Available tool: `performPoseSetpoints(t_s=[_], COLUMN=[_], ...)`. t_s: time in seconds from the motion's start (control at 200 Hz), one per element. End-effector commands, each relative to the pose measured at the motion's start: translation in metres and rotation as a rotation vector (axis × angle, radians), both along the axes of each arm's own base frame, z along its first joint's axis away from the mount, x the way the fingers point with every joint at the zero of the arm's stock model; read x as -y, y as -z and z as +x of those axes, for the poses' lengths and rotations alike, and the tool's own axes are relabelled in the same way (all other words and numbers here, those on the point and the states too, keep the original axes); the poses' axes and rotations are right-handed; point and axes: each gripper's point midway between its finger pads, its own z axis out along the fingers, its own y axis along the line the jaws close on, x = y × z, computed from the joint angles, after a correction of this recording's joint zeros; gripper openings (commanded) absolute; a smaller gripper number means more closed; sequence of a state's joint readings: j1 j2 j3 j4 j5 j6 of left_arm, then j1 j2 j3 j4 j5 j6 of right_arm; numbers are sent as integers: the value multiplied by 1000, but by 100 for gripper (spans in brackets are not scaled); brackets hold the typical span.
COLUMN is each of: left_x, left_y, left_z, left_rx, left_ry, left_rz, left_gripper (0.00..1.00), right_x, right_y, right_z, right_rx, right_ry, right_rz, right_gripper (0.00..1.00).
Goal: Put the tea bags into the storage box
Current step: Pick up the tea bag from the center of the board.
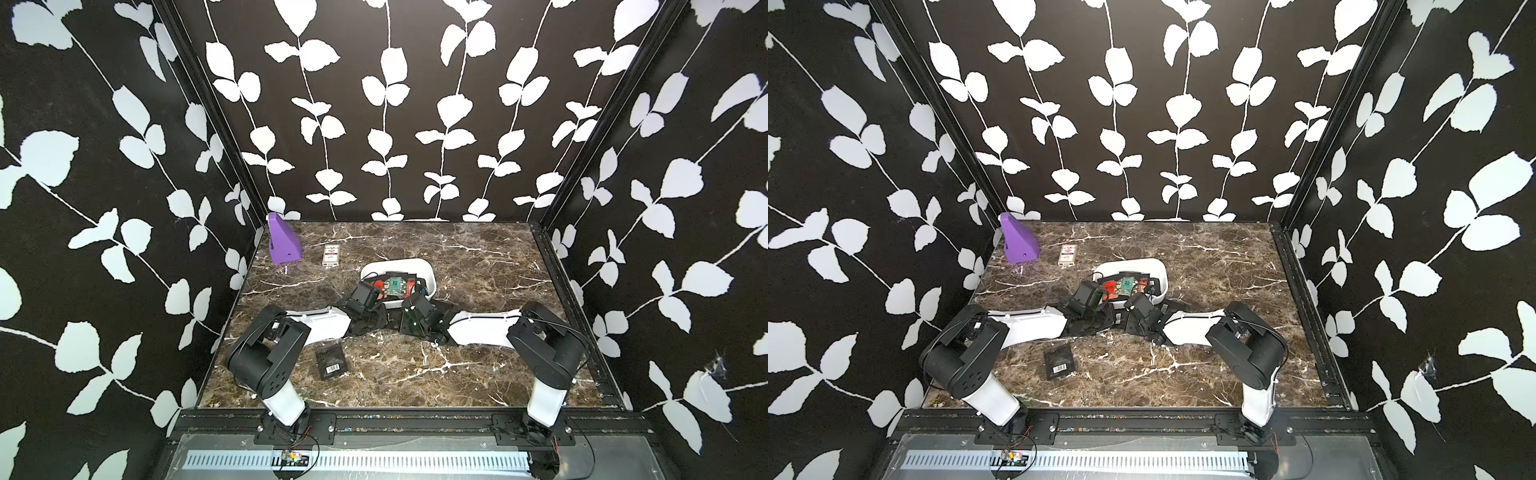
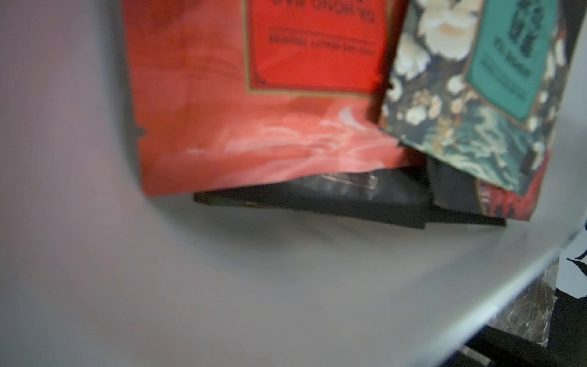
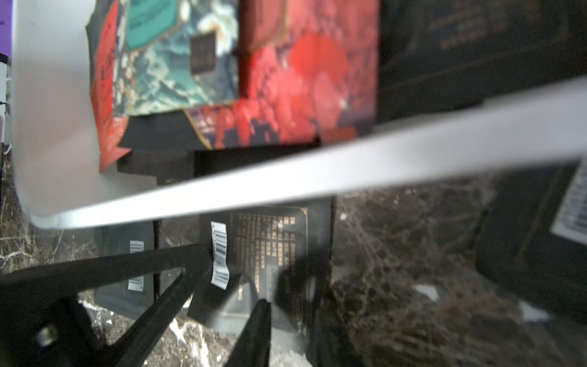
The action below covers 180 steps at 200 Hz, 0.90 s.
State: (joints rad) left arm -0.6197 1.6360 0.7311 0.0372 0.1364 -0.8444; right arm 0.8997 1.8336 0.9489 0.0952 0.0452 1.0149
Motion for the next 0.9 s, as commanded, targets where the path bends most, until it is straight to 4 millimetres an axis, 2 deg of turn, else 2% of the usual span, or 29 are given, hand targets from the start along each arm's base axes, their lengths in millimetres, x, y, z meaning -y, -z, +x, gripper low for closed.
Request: performPoseSetpoints(t_s=[0.0,0.185,0.515,0.895], left_x=[-17,-15,-13,-8], left_y=[27,21,-4,-53], left_z=[-30,-28,-24,-28], left_rx=[-105,-93,-50,15], left_ry=[4,9,22,42], left_rz=[82,76,63,-16], left_gripper=[0,0,0,0], right_x=[0,0,-2,20], right_y=[11,7,-18,-51], right_z=[-1,0,1,-27], right_rx=[-34,-28,2,6], right_ry=[4,4,-10,-40], right_rz=[-18,-14,8,-9], right_gripper=[20,0,0,0])
